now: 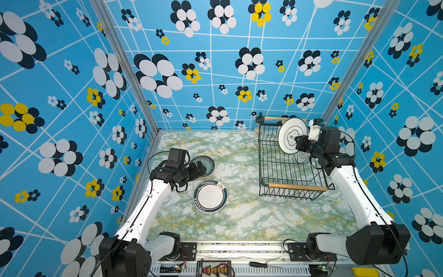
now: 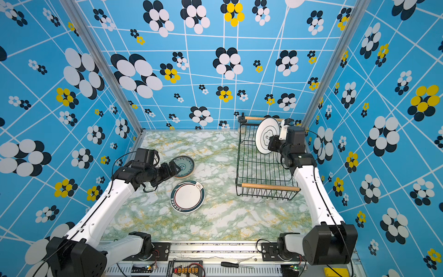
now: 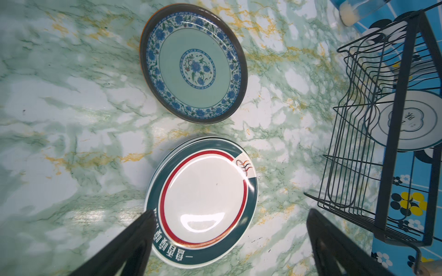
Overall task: Unload the plates from the dish rack
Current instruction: Pick up the plate from the dish rack, then place the plate among the plates.
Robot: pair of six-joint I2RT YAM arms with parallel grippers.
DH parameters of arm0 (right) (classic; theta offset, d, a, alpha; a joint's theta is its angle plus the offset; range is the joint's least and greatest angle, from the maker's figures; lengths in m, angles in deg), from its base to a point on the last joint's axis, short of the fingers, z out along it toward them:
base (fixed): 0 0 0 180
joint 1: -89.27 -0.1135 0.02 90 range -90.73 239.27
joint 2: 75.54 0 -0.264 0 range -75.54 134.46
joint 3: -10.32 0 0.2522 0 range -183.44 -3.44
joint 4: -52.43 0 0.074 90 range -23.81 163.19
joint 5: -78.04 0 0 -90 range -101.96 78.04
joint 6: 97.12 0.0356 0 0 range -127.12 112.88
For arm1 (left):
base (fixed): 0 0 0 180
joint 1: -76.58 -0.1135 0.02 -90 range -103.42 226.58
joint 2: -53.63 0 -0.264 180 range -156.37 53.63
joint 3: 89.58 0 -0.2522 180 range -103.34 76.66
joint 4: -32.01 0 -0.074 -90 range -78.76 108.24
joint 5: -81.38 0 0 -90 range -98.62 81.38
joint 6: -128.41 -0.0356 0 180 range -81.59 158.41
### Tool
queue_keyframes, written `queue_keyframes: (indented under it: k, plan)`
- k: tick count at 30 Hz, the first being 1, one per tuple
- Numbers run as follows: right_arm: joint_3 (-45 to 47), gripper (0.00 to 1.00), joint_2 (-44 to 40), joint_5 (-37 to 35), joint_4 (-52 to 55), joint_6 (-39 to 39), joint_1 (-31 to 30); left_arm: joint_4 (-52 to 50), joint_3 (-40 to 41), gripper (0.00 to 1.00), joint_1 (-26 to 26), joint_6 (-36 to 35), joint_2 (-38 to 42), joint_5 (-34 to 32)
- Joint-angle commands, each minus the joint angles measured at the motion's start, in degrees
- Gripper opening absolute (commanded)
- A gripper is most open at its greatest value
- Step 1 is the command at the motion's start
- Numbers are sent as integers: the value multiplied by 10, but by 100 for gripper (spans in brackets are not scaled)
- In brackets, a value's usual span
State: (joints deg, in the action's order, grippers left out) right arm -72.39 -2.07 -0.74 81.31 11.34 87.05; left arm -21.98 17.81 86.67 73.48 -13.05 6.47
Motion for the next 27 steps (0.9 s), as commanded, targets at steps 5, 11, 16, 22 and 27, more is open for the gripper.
queue_keyframes:
  k: [5, 11, 16, 22, 27]
  plan:
    - [86, 9, -13, 231, -264, 242, -2, 68, -29, 99, 35, 5, 3, 63]
    - [102, 10, 18, 291, -298, 364, -15, 116, -46, 99, 81, 22, -12, 78]
    - [111, 11, 58, 336, -312, 421, -39, 155, -48, 99, 104, 42, -25, 87]
    - [110, 13, 91, 334, -314, 422, -115, 207, -40, 99, 121, 59, -51, 97]
    - [112, 13, 113, 333, -327, 428, -147, 252, -35, 100, 122, 76, -74, 119]
